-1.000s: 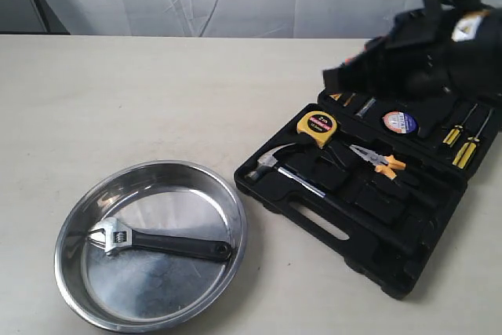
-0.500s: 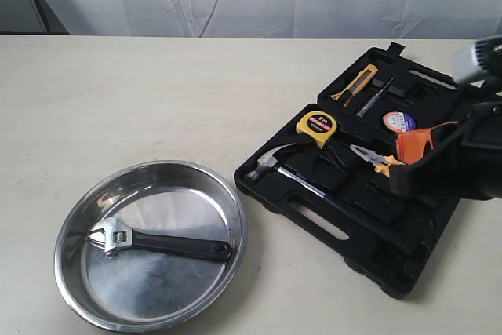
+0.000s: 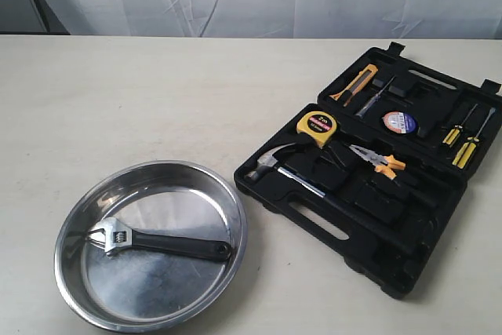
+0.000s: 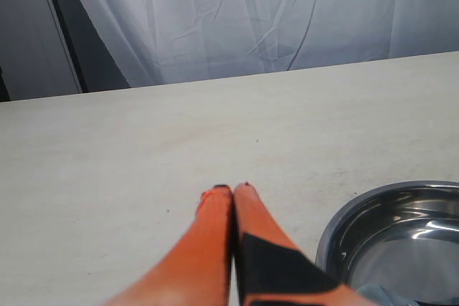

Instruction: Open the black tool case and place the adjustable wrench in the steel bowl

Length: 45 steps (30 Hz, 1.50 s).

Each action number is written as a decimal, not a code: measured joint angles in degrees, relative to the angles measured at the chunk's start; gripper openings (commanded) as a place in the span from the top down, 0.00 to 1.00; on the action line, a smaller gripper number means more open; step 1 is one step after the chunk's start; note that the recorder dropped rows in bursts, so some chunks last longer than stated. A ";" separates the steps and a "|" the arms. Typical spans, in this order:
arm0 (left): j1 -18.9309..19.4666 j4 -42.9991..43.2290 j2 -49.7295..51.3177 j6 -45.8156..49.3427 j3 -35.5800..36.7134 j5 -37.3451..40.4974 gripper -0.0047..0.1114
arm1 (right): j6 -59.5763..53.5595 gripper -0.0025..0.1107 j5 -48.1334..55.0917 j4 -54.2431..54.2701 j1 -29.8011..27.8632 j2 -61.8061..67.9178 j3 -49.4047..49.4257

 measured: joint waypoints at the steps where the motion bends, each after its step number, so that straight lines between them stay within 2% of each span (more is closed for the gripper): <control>1: 0.00 0.00 0.00 0.00 0.00 0.00 0.96 | 0.00 0.99 1.30 -0.24 0.00 -0.77 0.00; 9: 0.00 0.00 0.00 0.00 0.00 0.00 0.96 | 0.00 0.99 3.69 -0.47 -0.52 -6.10 7.30; 17: 0.00 0.00 0.00 0.00 0.00 0.00 0.96 | 6.38 0.99 3.51 -3.82 -10.47 -14.44 13.57; 22: 0.00 0.00 0.00 0.00 0.00 0.00 0.96 | 7.28 0.99 3.51 -4.77 -13.58 -18.44 17.57; 30: 0.00 0.00 0.00 0.00 0.00 0.00 0.96 | 13.82 0.99 5.35 -9.51 -13.99 -19.05 21.22; 45: 0.00 0.00 0.00 0.00 0.00 0.00 0.96 | 14.79 0.99 1.27 -11.08 -13.99 -19.05 27.50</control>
